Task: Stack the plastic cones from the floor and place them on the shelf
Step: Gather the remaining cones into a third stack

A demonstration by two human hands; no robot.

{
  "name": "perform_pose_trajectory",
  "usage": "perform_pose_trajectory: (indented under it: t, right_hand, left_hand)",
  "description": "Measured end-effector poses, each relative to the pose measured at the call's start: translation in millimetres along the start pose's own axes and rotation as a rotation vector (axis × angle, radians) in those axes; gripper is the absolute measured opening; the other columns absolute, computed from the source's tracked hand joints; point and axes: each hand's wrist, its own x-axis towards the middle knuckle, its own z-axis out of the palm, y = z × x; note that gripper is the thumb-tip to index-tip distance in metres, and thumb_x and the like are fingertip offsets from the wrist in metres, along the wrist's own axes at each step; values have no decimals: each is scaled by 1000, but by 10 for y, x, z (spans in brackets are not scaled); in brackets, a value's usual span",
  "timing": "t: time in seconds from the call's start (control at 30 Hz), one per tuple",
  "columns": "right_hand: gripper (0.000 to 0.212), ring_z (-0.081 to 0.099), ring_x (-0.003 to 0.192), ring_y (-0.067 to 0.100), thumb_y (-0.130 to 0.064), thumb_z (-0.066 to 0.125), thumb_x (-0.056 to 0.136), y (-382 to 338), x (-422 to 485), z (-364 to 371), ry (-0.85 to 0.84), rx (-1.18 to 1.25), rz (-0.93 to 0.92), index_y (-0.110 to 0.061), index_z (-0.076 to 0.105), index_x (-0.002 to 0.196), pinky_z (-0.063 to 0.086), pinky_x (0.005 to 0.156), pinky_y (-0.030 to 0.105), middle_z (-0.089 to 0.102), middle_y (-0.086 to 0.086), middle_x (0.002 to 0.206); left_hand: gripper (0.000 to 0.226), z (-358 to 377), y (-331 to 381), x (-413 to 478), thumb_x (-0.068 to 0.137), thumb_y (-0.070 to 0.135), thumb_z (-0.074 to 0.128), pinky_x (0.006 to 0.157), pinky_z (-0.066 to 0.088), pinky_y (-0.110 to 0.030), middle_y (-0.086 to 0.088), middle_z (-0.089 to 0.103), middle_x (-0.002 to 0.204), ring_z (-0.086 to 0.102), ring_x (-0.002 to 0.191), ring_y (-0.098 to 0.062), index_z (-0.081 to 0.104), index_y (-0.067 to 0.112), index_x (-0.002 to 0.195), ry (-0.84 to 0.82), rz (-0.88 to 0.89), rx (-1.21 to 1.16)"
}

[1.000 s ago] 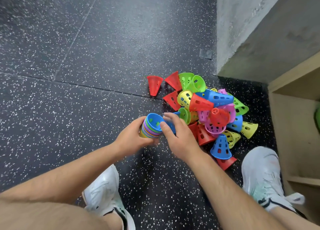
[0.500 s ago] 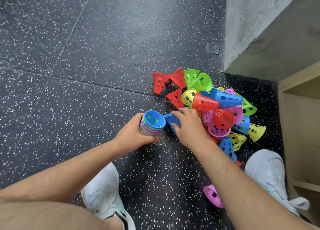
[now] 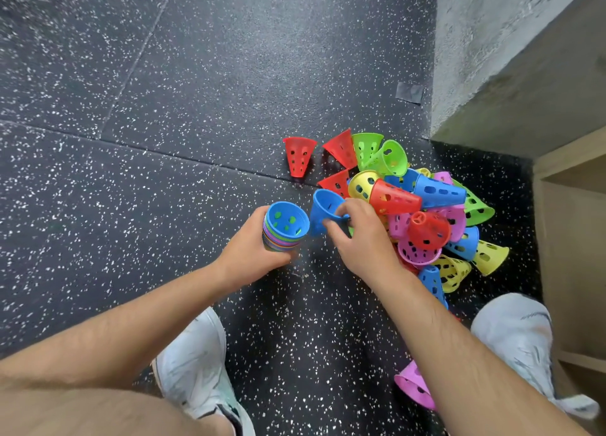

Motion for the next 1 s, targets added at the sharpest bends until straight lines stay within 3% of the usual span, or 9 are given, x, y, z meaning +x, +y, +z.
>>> perform_pose_trajectory:
  t: [0.13, 0.2, 0.3, 0.37, 0.5, 0.57, 0.73, 0.83, 1.0]
  right_hand:
    - [16, 48, 102, 9, -19, 70, 91, -166, 94, -47, 246, 75, -103, -10, 58, 98, 37, 92, 16, 56, 4, 109]
    - [18, 51, 107, 11, -20, 70, 92, -251, 121, -66, 264, 97, -160, -8, 60, 100, 37, 96, 17, 58, 5, 113]
    - [20, 54, 114, 17, -24, 71, 90, -355, 139, -38, 164, 73, -225, -11, 60, 101, 39, 101, 25, 61, 3, 118]
    - [23, 55, 113, 18, -29, 71, 88, -407, 125, 2, 95, 54, -229, -15, 61, 103, 38, 100, 24, 62, -2, 119]
    - [48, 46, 118, 3, -56, 63, 83, -477, 68, 61, -124, 64, -128, -28, 57, 122, 35, 101, 16, 57, -13, 120]
    - [53, 44, 122, 0, -61, 59, 83, -484, 80, 75, -184, 58, -95, -32, 54, 128, 34, 104, 18, 55, -16, 123]
    - [47, 46, 126, 5, -47, 59, 93, -528, 213, 74, -182, 61, -85, -27, 54, 135, 35, 107, 24, 57, -13, 127]
    - [43, 46, 122, 6, -39, 59, 95, -566, 359, 91, -193, 48, -77, -27, 54, 136, 35, 103, 23, 59, -9, 126]
    - [42, 49, 125, 20, -27, 55, 98, -619, 796, 216, -131, -67, -106, -18, 54, 138, 37, 109, 34, 59, 1, 133]
  left_hand:
    - [68, -24, -30, 26, 70, 20, 87, 100, 54, -41, 16, 68, 117, 68, 106, -4, 55, 34, 128, 28, 11, -3]
    - [66, -34, -11, 44, 71, 17, 88, 99, 55, -40, 14, 69, 116, 68, 104, -5, 56, 31, 128, 41, 31, -3]
    - [66, -67, -2, 77, 69, 19, 89, 96, 56, -42, 11, 69, 115, 68, 102, -6, 59, 28, 127, 46, 53, 2]
    - [68, -94, -4, 92, 65, 31, 90, 95, 56, -42, 11, 69, 116, 68, 103, -6, 59, 29, 126, 49, 54, 14]
    - [69, -141, 43, 99, 60, 53, 83, 91, 56, -34, 13, 71, 114, 68, 101, -3, 61, 31, 122, 72, 62, -16]
    - [70, -175, 42, 117, 60, 56, 83, 93, 56, -36, 14, 71, 114, 68, 103, -4, 62, 32, 122, 84, 64, -23]
    - [61, -235, -41, 179, 69, 39, 95, 94, 56, -44, 12, 71, 113, 69, 103, -8, 62, 32, 121, 98, 61, -25]
    - [65, -276, -45, 234, 66, 41, 94, 94, 56, -42, 13, 70, 113, 69, 102, -6, 61, 35, 121, 125, 59, -11]
    - [68, -393, -56, 355, 63, 47, 90, 95, 54, -36, 14, 68, 115, 66, 105, -5, 60, 33, 123, 168, 58, 31]
